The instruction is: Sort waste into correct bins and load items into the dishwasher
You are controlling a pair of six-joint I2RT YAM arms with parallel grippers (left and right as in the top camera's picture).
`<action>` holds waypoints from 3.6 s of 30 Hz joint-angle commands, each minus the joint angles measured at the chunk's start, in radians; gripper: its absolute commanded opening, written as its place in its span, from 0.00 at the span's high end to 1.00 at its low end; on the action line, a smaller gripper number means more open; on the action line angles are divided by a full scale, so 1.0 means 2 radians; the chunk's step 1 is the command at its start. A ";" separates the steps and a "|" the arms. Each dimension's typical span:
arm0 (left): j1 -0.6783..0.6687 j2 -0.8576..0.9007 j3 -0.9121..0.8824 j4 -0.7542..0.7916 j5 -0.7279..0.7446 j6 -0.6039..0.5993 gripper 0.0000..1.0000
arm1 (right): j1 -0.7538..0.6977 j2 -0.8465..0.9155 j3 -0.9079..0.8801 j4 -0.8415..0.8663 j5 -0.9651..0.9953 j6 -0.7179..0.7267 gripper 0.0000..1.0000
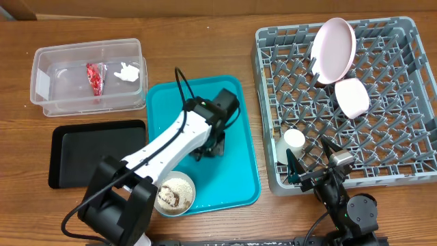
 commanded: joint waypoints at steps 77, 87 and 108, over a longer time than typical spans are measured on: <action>0.178 0.279 0.203 0.276 0.054 0.120 0.96 | -0.002 -0.004 -0.005 0.002 0.002 0.002 0.00; 0.179 0.279 0.244 0.285 0.058 0.078 0.96 | -0.002 -0.004 -0.005 0.002 0.002 0.002 0.00; 0.180 0.281 0.249 0.253 0.036 0.069 0.96 | -0.002 -0.004 -0.005 0.002 0.002 0.002 0.00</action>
